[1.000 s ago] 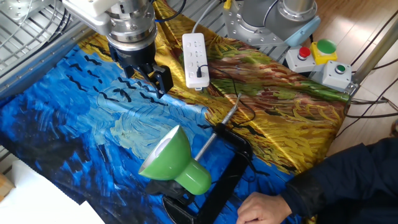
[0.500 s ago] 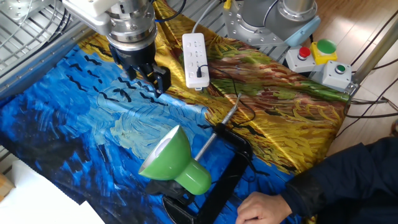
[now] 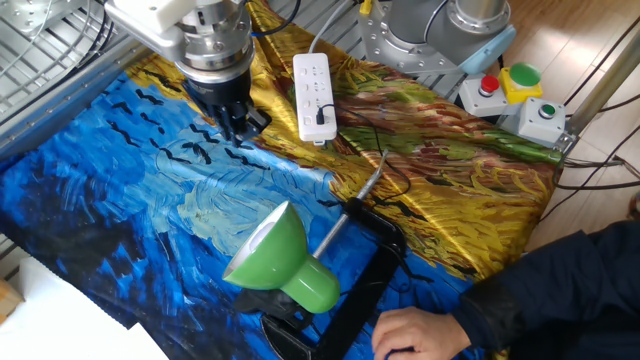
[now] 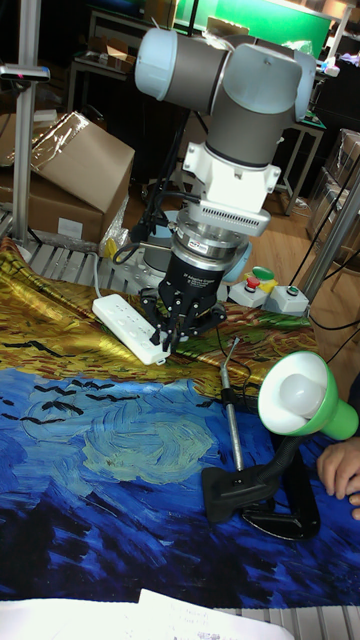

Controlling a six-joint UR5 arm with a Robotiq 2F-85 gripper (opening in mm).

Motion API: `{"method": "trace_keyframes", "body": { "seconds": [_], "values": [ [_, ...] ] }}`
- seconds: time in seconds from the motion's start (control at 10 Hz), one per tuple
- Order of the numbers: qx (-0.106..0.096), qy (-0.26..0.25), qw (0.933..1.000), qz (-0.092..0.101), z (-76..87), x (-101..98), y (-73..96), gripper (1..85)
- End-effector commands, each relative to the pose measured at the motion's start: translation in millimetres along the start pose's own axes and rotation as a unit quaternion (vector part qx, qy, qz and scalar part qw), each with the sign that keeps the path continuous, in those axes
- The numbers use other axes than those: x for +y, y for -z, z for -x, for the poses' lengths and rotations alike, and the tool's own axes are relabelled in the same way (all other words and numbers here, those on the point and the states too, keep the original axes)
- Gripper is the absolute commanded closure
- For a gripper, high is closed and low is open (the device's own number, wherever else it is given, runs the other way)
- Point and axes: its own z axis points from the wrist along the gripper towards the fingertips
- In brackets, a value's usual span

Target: Turn on the desk lamp by pressing the button

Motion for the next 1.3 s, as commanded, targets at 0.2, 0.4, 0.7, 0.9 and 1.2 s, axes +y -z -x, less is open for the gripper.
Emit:
{"method": "trace_keyframes", "body": {
  "seconds": [0.2,0.4,0.7,0.9,1.2],
  "values": [
    [0.004,0.004,1.0000,0.003,-0.9,1.2,2.4,84.7],
    [0.005,0.004,1.0000,0.003,-1.3,0.5,2.7,84.7],
    [0.007,0.005,0.9999,0.007,-2.3,0.5,3.5,84.7],
    [0.008,0.004,0.9999,0.010,-2.2,1.5,3.7,84.7],
    [0.016,0.014,0.9998,0.006,-3.3,-8.3,8.6,84.7]
  ]
}}
